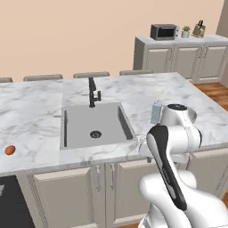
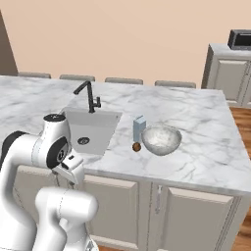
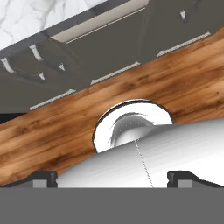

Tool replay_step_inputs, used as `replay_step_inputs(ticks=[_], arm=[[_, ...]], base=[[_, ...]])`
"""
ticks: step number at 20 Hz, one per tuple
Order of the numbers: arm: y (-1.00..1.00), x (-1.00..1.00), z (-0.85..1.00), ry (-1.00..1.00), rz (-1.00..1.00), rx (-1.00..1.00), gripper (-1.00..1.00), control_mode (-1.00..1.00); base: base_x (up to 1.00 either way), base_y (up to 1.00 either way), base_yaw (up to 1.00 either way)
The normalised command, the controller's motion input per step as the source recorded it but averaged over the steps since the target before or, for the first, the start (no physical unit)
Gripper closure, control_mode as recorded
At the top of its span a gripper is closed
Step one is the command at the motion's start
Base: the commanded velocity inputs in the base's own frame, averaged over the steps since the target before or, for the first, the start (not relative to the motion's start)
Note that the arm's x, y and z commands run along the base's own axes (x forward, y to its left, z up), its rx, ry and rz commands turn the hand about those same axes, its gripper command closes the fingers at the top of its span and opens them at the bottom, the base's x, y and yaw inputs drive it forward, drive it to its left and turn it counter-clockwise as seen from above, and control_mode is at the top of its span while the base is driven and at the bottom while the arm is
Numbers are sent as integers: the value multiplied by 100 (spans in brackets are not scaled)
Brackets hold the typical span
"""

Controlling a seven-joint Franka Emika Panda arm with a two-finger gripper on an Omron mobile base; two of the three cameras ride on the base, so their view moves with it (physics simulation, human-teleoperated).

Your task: Gather the eggs and milk located in the vicinity of the sink area and place them right next to the bowl.

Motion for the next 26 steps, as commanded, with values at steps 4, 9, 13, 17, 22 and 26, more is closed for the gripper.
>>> replay_step_inputs(ticks=[4,9,13,17,22,26], arm=[[0,0,0,0,0,0,-100,100],[0,0,0,0,0,0,-100,100],[0,0,0,0,0,0,-100,100],[0,0,0,0,0,0,-100,100],[0,0,0,0,0,0,-100,100],[0,0,0,0,0,0,-100,100]], base=[[0,83,0],[0,82,1],[0,78,2],[5,63,3],[28,42,5],[43,30,7]])
